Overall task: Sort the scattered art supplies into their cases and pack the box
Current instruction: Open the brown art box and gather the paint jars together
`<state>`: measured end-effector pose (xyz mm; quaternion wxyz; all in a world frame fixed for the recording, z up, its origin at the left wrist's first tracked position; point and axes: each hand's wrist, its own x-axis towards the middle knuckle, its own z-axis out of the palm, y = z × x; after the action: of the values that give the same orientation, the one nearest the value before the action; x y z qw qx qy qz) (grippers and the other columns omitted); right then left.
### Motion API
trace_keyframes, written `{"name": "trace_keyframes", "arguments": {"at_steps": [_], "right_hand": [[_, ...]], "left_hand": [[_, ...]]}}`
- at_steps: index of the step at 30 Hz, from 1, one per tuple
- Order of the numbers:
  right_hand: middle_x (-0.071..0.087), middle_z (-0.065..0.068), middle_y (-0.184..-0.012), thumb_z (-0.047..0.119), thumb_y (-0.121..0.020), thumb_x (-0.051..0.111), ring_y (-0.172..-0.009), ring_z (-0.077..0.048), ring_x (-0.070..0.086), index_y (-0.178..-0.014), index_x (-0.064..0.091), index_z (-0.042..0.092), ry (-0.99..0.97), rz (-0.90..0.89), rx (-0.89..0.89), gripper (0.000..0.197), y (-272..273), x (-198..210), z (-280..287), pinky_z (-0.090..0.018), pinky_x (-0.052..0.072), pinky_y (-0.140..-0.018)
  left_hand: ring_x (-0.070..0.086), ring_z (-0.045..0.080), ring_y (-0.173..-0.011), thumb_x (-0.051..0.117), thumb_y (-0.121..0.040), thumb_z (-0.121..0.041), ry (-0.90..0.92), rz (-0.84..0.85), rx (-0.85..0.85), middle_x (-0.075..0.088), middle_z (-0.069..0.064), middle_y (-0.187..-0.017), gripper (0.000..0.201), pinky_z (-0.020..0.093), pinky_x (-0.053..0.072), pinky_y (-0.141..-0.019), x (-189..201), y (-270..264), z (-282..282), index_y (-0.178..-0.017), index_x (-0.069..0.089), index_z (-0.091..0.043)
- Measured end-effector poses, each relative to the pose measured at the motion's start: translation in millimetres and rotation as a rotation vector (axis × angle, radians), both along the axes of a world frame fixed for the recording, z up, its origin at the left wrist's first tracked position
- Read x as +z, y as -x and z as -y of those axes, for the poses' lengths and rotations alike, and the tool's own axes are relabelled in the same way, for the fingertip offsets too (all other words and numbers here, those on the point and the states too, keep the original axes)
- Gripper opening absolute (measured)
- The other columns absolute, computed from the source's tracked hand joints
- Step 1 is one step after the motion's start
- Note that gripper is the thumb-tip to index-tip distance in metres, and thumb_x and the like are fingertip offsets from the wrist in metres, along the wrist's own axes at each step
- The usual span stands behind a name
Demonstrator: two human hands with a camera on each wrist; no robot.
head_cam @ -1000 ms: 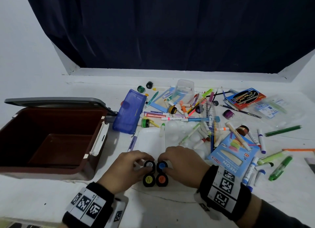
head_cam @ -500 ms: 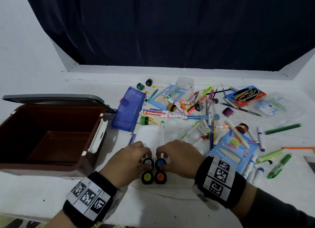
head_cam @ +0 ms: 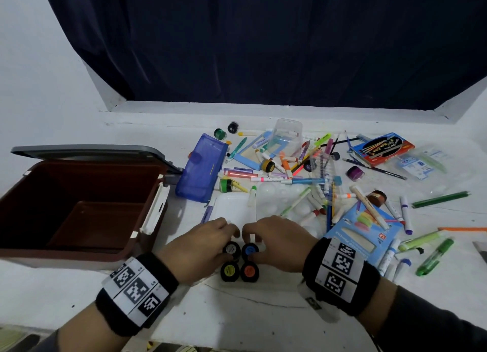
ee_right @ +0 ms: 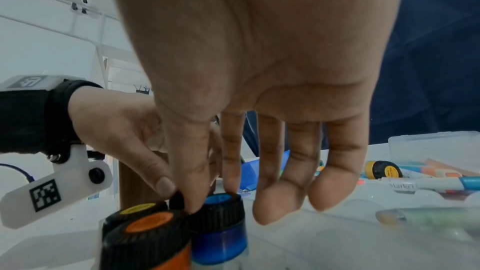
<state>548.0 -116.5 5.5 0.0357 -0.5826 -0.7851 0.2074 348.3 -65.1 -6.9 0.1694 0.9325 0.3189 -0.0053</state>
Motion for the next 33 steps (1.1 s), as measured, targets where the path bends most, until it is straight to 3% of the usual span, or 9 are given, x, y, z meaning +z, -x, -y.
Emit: {"name": "trace_keyframes", "arguments": {"at_steps": [5, 10, 15, 17, 21, 24, 27, 30, 33], "right_hand": [[0.064, 0.0, -0.109, 0.032, -0.09, 0.064, -0.1, -0.02, 0.057, -0.119, 0.062, 0.026, 0.034, -0.015, 0.059, 0.029, -4.0, 4.9, 1.0, -0.039, 0.048, -0.084], [0.063, -0.001, -0.108, 0.032, -0.089, 0.065, -0.099, -0.02, 0.056, -0.113, 0.063, 0.025, 0.022, 0.0, 0.063, 0.025, -5.9, 5.1, 0.3, -0.039, 0.048, -0.083], [0.063, 0.0, -0.109, 0.04, -0.09, 0.064, -0.099, -0.02, 0.055, -0.114, 0.061, 0.026, 0.001, 0.014, 0.067, 0.028, -5.9, 2.7, -0.6, -0.038, 0.047, -0.084], [0.064, 0.002, -0.109, 0.046, -0.089, 0.065, -0.099, -0.017, 0.055, -0.116, 0.061, 0.027, 0.011, -0.001, 0.069, 0.033, -7.7, 5.9, -2.3, -0.039, 0.049, -0.084], [0.065, 0.01, -0.101, 0.053, -0.09, 0.06, -0.083, -0.007, 0.053, -0.112, 0.062, 0.031, -0.101, -0.03, 0.022, 0.031, -20.6, 24.5, -11.4, -0.033, 0.049, -0.078], [0.064, 0.014, -0.085, 0.043, -0.091, 0.063, -0.07, -0.001, 0.053, -0.099, 0.064, 0.031, -0.267, -0.146, -0.086, 0.014, -40.6, 37.7, -28.7, -0.029, 0.05, -0.072], [0.06, 0.014, -0.076, 0.029, -0.088, 0.066, -0.067, -0.006, 0.056, -0.094, 0.065, 0.028, -0.396, -0.24, -0.17, 0.006, -63.2, 43.1, -57.5, -0.029, 0.049, -0.067], [0.06, 0.009, -0.076, 0.022, -0.087, 0.061, -0.068, -0.011, 0.055, -0.097, 0.065, 0.022, -0.41, -0.223, -0.224, 0.01, -81.5, 42.4, -94.0, -0.03, 0.045, -0.062], [0.065, 0.005, -0.098, 0.033, -0.091, 0.059, -0.083, -0.012, 0.055, -0.113, 0.062, 0.024, -0.327, -0.057, -0.219, 0.024, -94.2, 34.0, -127.8, -0.029, 0.045, -0.072]], "left_hand": [[0.058, 0.015, -0.105, 0.068, -0.091, -0.032, -0.021, 0.055, -0.053, 0.055, -0.008, -0.113, 0.035, 0.031, 0.047, -0.091, 3.0, 8.2, -3.7, -0.125, 0.062, -0.026], [0.054, 0.014, -0.104, 0.067, -0.092, -0.038, -0.052, 0.038, 0.008, 0.055, -0.006, -0.111, 0.032, 0.026, 0.04, -0.089, 2.5, 1.0, -2.6, -0.12, 0.062, -0.023], [0.057, 0.009, -0.089, 0.078, -0.081, -0.043, 0.033, 0.012, 0.054, 0.06, -0.011, -0.095, 0.032, 0.031, 0.048, -0.084, 8.3, -1.7, -11.9, -0.105, 0.068, -0.025], [0.059, 0.005, -0.085, 0.081, -0.073, -0.052, 0.131, 0.021, 0.093, 0.063, -0.012, -0.093, 0.041, 0.026, 0.051, -0.077, 13.2, -2.3, -14.5, -0.106, 0.07, -0.029], [0.063, 0.004, -0.079, 0.079, -0.074, -0.056, 0.143, 0.194, 0.216, 0.065, -0.013, -0.091, 0.04, 0.023, 0.053, -0.071, 17.3, -11.2, -21.9, -0.105, 0.068, -0.034], [0.06, 0.003, -0.083, 0.079, -0.079, -0.045, 0.081, 0.37, 0.316, 0.062, -0.014, -0.093, 0.034, 0.022, 0.051, -0.074, 18.4, -22.6, -37.3, -0.108, 0.064, -0.035], [0.059, 0.007, -0.087, 0.079, -0.081, -0.031, 0.007, 0.511, 0.404, 0.062, -0.009, -0.096, 0.033, 0.023, 0.05, -0.078, 19.9, -40.4, -60.6, -0.11, 0.062, -0.032], [0.059, 0.017, -0.091, 0.077, -0.08, -0.028, -0.066, 0.405, 0.487, 0.059, -0.003, -0.099, 0.032, 0.033, 0.051, -0.081, 14.4, -56.6, -92.4, -0.108, 0.061, -0.028], [0.061, 0.022, -0.099, 0.077, -0.08, -0.03, -0.07, 0.169, 0.497, 0.059, 0.002, -0.105, 0.032, 0.032, 0.05, -0.088, -2.2, -64.8, -123.3, -0.108, 0.062, -0.024]]}}
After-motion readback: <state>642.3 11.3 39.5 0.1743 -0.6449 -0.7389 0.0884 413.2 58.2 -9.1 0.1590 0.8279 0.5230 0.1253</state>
